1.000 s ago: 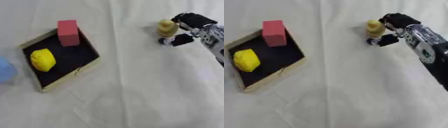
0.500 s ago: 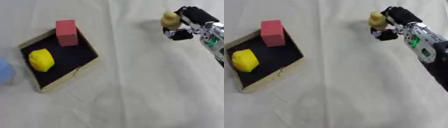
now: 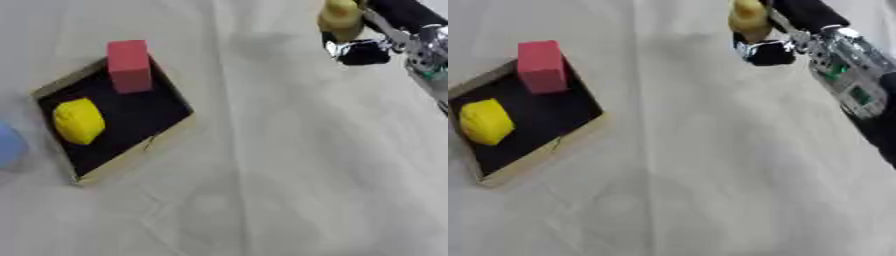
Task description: Pick up objects on the table and place them in the box.
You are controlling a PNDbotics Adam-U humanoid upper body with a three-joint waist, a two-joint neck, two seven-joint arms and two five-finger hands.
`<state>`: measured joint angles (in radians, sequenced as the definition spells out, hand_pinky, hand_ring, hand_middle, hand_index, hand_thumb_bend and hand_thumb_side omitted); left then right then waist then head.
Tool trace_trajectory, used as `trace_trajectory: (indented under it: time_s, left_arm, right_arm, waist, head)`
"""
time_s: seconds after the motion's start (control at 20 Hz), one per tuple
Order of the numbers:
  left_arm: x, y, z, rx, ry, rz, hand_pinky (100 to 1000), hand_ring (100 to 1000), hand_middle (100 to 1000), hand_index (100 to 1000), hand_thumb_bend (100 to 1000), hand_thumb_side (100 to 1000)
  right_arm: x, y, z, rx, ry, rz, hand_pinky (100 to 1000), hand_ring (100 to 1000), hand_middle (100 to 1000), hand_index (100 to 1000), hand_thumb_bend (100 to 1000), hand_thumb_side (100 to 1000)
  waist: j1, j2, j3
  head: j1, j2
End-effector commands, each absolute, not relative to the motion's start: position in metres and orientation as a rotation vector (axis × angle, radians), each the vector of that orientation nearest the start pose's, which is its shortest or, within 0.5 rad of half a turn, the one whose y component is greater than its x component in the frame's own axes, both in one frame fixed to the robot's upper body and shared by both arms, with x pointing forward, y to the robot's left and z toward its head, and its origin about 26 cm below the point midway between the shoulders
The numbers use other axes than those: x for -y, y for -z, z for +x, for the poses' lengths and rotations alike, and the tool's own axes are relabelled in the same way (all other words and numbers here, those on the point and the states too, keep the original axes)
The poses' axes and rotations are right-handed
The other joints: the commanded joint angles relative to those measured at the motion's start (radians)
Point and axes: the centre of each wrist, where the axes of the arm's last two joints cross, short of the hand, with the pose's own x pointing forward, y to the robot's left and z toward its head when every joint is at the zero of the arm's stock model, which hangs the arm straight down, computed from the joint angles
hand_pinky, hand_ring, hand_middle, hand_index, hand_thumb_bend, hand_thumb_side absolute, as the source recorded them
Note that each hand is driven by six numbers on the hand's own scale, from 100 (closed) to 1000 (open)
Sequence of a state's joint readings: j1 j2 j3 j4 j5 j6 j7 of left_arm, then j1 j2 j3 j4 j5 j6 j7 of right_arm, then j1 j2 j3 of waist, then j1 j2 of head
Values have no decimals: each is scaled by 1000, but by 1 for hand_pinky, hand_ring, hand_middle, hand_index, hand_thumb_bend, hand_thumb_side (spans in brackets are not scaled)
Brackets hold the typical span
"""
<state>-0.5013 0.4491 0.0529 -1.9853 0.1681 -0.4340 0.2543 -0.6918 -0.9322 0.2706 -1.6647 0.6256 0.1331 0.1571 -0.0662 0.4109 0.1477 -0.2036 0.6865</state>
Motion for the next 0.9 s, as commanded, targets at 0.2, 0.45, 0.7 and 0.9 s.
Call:
trace_trajectory:
  time_s: [0.2, 0.45, 0.7, 0.9]
  left_arm:
    - [-274, -279, 306, -3339, -139, -55, 703, 684, 629, 767, 100, 386]
    - [-278, -278, 305, -3341, -143, -86, 704, 684, 630, 767, 100, 369]
    - [-289, -275, 303, -3336, -143, -173, 705, 685, 631, 767, 100, 342]
    - [-295, -273, 302, -3324, -118, -231, 705, 685, 632, 767, 100, 330]
  right_arm:
    - [256, -344, 314, 1895, -1521, -1326, 827, 692, 481, 598, 153, 440]
    - [201, -360, 290, 2029, -1765, -1243, 822, 680, 488, 604, 175, 480]
    - [159, -370, 281, 2115, -1930, -1142, 819, 674, 495, 599, 181, 490]
    - [124, -367, 291, 2119, -2010, -1090, 818, 674, 503, 597, 190, 516]
  waist:
    - [3, -53, -2]
    - [4, -71, -1]
    - [7, -86, 5]
    - [10, -92, 8]
  head:
    - [-4, 16]
    - [-21, 37]
    - [-43, 60]
    - [-51, 66]
